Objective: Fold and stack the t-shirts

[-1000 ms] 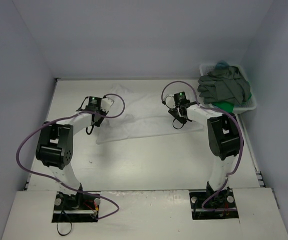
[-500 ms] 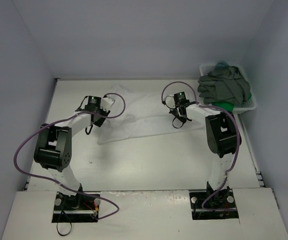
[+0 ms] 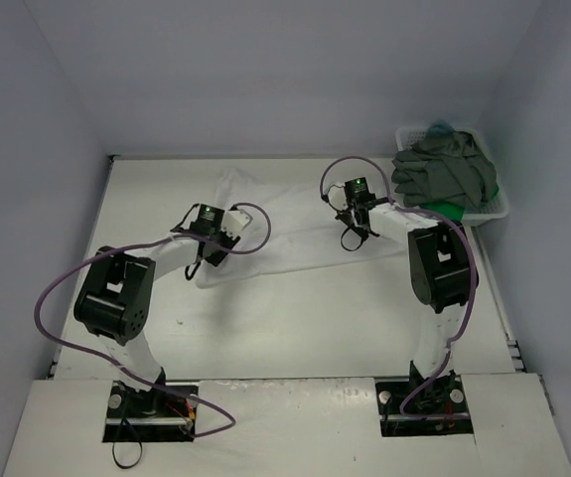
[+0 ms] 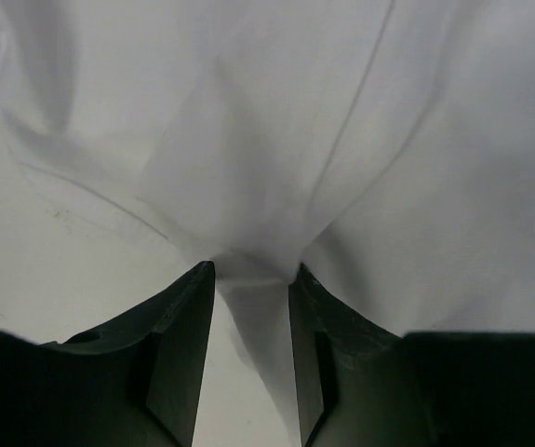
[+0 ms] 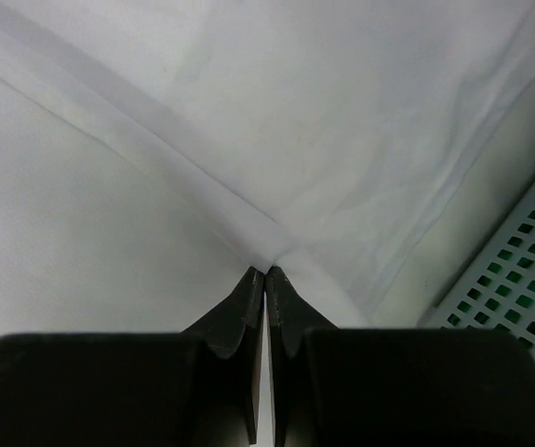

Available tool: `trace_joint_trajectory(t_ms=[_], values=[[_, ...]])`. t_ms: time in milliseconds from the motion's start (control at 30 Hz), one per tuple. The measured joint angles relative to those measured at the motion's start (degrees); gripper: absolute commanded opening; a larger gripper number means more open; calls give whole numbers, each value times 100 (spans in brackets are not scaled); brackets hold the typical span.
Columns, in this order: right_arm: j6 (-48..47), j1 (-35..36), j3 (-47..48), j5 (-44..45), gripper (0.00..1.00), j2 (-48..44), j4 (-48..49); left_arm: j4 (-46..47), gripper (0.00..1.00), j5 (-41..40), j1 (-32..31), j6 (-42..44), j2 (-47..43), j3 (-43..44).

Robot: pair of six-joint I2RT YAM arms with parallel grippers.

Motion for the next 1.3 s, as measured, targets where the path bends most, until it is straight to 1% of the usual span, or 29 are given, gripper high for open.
trace_joint_trajectory(t_ms=[167, 333, 400, 433, 467, 533, 800, 900, 1000, 1033, 1300], values=[[-2, 0, 223, 42, 0, 9, 2, 146, 29, 28, -417, 0, 13, -37], [-79, -11, 299, 114, 0, 90, 11, 321, 28, 20, -533, 0, 79, -37], [-153, -24, 319, 153, 5, 179, 24, 363, 28, 13, -533, 2, 90, -37], [-175, -31, 332, 192, 10, 236, 37, 378, 28, 2, -533, 2, 96, -39], [-203, -37, 350, 256, 12, 306, 59, 396, 25, -17, -533, 4, 98, -42], [-280, -39, 391, 439, 18, 479, 208, 442, 25, -44, -535, 15, 105, -57], [-476, -22, 529, 1725, 26, 960, 1156, 531, 25, -144, -535, 24, 101, -103], [-472, 17, 516, 1971, 26, 975, 1266, 546, 25, -144, -535, 46, 90, -118], [-446, 52, 481, 2065, 23, 970, 1320, 542, 25, -149, -533, 55, 83, -120], [-402, 66, 476, 2035, 21, 970, 1281, 540, 25, -149, -535, 55, 83, -120], [-136, 162, 310, 1757, 18, 761, 879, 450, 25, -190, -533, 55, 35, -140]])
